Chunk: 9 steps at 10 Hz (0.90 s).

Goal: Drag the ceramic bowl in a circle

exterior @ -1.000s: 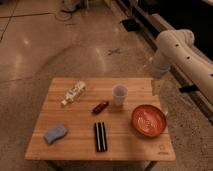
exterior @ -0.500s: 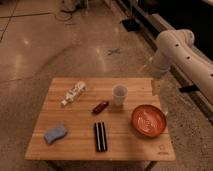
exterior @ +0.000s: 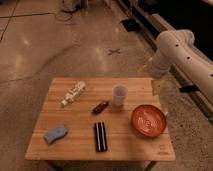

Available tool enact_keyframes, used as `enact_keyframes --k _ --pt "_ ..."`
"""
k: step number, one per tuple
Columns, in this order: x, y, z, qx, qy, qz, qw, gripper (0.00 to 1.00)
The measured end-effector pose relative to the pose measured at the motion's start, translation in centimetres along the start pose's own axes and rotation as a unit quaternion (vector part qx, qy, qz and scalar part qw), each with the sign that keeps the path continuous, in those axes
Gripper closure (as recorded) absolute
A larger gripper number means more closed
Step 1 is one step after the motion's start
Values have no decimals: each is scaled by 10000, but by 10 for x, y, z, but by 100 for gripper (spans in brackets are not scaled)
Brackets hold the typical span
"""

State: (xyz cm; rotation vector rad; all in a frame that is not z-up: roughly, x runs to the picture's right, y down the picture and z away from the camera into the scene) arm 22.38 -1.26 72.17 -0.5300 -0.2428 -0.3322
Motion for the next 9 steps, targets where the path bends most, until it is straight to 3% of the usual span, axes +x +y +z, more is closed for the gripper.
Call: enact_keyframes --k 4,9 --pt "8 50 36 -61 -87 90 9999 20" --pt "-2 113 85 -2 -426 -16 9991 20"
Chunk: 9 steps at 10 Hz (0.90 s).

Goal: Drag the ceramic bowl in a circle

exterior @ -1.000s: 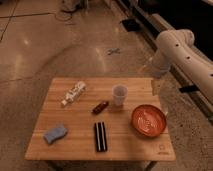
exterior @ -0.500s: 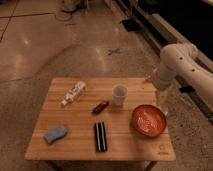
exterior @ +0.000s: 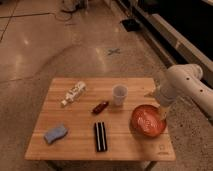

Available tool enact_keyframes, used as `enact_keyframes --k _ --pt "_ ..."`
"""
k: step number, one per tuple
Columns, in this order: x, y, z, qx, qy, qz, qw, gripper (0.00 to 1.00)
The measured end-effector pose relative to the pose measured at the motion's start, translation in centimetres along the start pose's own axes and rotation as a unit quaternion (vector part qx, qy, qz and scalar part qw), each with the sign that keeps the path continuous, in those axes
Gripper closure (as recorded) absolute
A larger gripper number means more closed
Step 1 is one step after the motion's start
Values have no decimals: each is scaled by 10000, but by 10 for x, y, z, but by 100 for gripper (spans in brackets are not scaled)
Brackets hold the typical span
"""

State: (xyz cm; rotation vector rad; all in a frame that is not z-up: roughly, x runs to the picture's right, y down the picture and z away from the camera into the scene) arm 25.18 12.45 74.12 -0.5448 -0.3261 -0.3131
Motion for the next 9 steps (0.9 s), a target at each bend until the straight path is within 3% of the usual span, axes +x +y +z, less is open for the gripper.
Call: enact_keyframes --k 4,9 --pt "7 46 36 53 -323 -51 9995 20" --pt "19 66 81 -4 -269 -307 9992 20"
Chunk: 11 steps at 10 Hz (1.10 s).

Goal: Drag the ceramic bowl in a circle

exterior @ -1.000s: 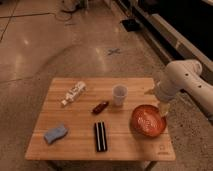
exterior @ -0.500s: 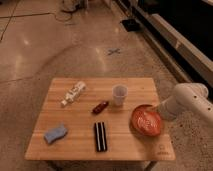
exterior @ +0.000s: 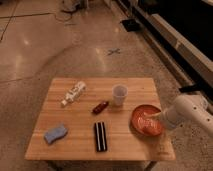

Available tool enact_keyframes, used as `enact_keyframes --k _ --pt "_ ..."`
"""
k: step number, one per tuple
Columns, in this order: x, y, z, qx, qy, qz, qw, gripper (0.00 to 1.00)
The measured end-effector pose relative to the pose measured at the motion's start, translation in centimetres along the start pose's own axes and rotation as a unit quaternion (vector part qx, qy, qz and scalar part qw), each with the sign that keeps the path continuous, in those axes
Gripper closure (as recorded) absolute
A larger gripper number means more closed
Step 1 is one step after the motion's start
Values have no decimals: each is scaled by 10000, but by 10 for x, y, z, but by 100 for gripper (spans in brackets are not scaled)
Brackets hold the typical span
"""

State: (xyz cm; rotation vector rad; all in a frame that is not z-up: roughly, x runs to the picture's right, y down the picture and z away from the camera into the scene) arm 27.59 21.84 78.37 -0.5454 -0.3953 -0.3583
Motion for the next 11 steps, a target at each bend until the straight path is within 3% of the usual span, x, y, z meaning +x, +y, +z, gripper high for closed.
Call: enact_keyframes --k 2,5,7,10,11 --pt "5 1 10 -48 111 -39 9999 20" --pt "15 2 19 -166 323 -10 9993 46" --pt "26 4 19 -267 498 139 9983 68" --pt "52 3 4 -257 796 473 9954 98" --pt "61 6 -3 -270 875 546 9943 100"
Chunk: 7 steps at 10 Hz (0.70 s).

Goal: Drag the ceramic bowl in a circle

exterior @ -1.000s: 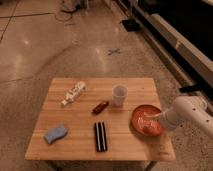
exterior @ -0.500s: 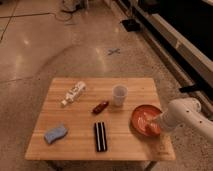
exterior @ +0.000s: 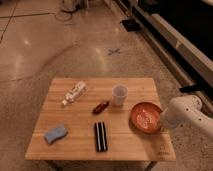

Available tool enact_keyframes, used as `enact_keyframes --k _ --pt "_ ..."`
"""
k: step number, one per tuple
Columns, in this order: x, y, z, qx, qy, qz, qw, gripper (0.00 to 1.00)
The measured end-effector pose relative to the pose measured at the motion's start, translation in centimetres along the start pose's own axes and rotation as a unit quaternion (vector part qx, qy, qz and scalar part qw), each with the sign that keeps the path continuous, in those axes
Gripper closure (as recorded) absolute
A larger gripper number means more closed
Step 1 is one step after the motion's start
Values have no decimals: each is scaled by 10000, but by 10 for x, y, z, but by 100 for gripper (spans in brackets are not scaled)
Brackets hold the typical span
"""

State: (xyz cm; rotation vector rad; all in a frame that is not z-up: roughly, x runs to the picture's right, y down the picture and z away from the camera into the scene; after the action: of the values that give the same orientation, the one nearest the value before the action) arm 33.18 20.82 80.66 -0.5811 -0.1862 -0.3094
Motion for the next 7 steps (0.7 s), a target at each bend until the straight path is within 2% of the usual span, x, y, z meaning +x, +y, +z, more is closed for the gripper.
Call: enact_keyframes --k 2,4,5,6,7 --pt "26 14 -15 -51 201 66 9998 100" --pt "27 28 -31 -70 250 -202 9995 100" --pt "11 36 -41 -66 205 -561 9982 100" --pt "-12 41 -53 -3 130 -1019 9947 100" --pt "-29 47 -60 34 68 -1313 9913 100"
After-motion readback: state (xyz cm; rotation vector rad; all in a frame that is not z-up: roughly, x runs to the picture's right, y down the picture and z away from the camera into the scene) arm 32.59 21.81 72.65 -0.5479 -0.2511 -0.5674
